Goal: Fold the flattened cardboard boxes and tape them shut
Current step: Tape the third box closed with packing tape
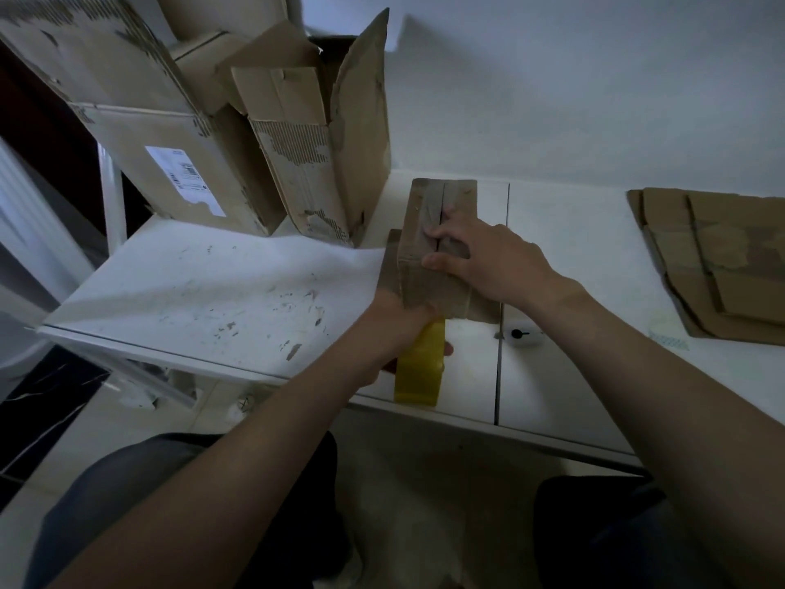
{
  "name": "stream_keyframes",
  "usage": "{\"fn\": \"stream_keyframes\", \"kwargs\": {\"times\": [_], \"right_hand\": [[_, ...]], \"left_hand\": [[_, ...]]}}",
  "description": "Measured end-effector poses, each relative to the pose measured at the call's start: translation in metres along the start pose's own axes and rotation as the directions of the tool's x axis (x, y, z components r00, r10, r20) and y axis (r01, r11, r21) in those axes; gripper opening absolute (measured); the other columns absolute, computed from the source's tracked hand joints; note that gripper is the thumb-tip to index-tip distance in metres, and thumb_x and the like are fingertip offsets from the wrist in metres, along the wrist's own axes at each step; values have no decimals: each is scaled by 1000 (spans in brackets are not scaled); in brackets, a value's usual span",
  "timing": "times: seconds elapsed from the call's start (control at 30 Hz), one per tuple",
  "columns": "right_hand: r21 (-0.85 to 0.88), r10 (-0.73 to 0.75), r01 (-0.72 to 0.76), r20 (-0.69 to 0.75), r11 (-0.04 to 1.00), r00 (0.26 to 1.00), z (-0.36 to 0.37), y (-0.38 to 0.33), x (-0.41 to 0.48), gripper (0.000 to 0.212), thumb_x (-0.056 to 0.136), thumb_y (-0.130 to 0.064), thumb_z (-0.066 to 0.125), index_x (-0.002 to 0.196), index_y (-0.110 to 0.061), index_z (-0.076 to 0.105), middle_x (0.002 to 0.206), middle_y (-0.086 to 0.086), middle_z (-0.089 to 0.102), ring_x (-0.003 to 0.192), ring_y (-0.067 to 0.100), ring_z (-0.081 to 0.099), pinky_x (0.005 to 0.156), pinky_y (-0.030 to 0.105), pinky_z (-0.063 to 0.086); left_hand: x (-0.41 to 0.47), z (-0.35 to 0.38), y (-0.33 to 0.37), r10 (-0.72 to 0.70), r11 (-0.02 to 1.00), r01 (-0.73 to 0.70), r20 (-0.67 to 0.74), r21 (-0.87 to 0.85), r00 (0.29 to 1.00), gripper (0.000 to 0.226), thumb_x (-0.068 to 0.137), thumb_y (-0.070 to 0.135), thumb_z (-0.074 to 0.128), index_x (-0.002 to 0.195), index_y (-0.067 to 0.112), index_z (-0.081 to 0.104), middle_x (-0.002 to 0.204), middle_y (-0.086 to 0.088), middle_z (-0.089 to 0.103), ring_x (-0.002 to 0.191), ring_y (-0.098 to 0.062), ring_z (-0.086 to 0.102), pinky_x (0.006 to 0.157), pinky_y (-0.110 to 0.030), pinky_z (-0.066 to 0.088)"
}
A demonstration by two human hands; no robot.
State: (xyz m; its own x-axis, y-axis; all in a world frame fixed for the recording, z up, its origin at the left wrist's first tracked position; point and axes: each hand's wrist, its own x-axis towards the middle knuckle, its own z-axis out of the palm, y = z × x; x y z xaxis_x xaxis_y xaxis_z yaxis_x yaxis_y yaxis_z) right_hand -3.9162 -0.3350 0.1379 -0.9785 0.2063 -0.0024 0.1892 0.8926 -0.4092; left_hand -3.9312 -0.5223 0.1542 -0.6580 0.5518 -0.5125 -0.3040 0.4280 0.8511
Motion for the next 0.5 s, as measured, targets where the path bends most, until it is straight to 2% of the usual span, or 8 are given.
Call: {"fn": "stream_keyframes", "kwargs": {"times": [0.07,0.17,0.3,0.4,0.5], "right_hand": [[-42,0,0,-16,999,1000,-1,-2,0,52,92,-72,44,138,-47,45,162,-16,25,138,34,37,105,53,40],[-156,-14,7,-41,988,999,4,-5,-2,57,94,-72,40,142,-41,42,165,-8,20,145,40,25,114,56,28],[-212,-47,30,-77,977,996,17,-5,-3,74,83,-83,37,143,-38,36,165,1,21,140,39,33,113,58,31],[-232,-62,38,-99,972,993,15,-3,1,74,84,-80,41,145,-37,35,164,1,23,140,38,35,112,54,33],[-233,-71,44,-108,971,992,16,-1,2,72,86,-77,45,146,-38,36,165,0,22,140,37,34,111,53,33]], "left_hand": [[-1,-1,-4,-51,998,51,7,-28,999,40,98,35,61,131,18,47,103,-12,74,68,-15,75,47,-23,54],[1,-7,-7,-45,998,47,42,-30,998,42,96,37,64,130,18,50,102,-8,76,77,-15,76,51,-26,56],[3,-12,-11,-9,1000,8,52,15,999,37,97,34,62,128,16,55,96,-2,78,84,-15,76,69,-32,58],[4,-17,-10,25,998,-28,47,62,999,28,96,31,62,121,18,60,76,13,75,72,-8,73,67,-29,55],[9,-18,-11,15,997,-18,41,76,999,12,97,28,62,109,25,60,65,20,71,60,0,70,63,-26,54]]}}
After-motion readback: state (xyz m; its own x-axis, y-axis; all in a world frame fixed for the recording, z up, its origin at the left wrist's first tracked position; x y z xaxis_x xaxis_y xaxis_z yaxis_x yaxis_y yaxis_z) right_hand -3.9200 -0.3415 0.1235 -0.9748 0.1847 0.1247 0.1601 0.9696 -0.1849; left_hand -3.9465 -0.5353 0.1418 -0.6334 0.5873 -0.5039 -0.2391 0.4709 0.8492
